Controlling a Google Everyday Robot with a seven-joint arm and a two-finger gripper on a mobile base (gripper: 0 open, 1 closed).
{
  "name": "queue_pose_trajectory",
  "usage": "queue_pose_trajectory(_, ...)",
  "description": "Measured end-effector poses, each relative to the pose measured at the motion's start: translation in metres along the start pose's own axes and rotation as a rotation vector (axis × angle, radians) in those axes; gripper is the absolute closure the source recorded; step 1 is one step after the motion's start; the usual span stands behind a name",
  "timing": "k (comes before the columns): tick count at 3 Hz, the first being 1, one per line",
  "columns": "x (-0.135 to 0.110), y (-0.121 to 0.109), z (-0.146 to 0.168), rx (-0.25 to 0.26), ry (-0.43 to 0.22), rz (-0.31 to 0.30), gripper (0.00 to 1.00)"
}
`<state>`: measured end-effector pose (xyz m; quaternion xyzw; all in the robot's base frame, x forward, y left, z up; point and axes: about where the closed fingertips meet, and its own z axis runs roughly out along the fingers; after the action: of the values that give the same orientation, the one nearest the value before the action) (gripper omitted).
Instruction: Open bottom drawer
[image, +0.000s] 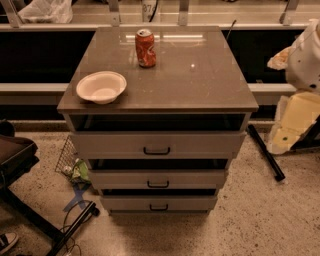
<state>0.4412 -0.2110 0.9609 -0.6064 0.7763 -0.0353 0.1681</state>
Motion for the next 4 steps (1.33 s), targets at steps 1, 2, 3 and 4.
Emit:
queue_pose_trajectory(1,-0.004,0.006,0.037,0.035,-0.038,-0.036,0.00)
queue_pose_trajectory(2,0.016,0.042,0.122,0.012,-0.098,-0.091,0.00)
queue_pose_trajectory(3,0.028,0.046,0.174,0.038,-0.150,-0.092,0.00)
queue_pose_trajectory(4,0.031,0.039,0.218,0.094,-0.213,-0.082,0.00)
